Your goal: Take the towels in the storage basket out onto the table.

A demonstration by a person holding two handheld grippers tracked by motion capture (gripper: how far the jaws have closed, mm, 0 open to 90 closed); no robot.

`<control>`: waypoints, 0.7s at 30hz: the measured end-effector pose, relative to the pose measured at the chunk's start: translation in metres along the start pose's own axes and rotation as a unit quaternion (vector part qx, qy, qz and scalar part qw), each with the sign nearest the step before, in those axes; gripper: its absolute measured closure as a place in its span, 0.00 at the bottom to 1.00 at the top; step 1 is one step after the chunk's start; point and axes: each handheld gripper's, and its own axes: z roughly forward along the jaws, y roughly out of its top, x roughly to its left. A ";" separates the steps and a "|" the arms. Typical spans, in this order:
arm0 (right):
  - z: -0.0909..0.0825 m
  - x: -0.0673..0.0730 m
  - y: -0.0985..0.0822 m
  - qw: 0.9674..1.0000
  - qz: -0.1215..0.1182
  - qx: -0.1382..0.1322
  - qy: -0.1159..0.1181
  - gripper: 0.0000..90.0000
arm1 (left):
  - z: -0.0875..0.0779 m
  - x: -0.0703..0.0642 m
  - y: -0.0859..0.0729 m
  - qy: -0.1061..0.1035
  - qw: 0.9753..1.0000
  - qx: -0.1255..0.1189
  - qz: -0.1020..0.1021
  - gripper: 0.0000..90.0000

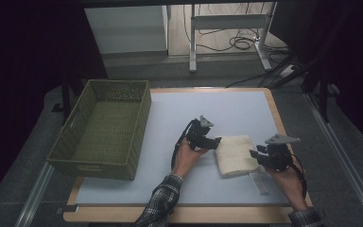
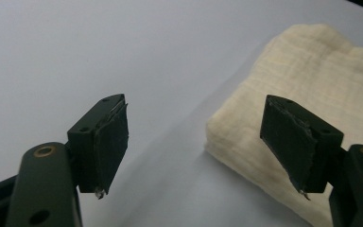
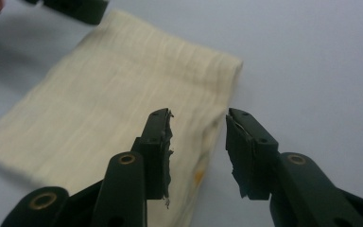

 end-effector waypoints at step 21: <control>0.006 0.009 -0.032 0.998 0.045 0.040 0.032 0.81 | 0.019 0.003 -0.011 -0.019 0.999 0.026 -0.032 0.60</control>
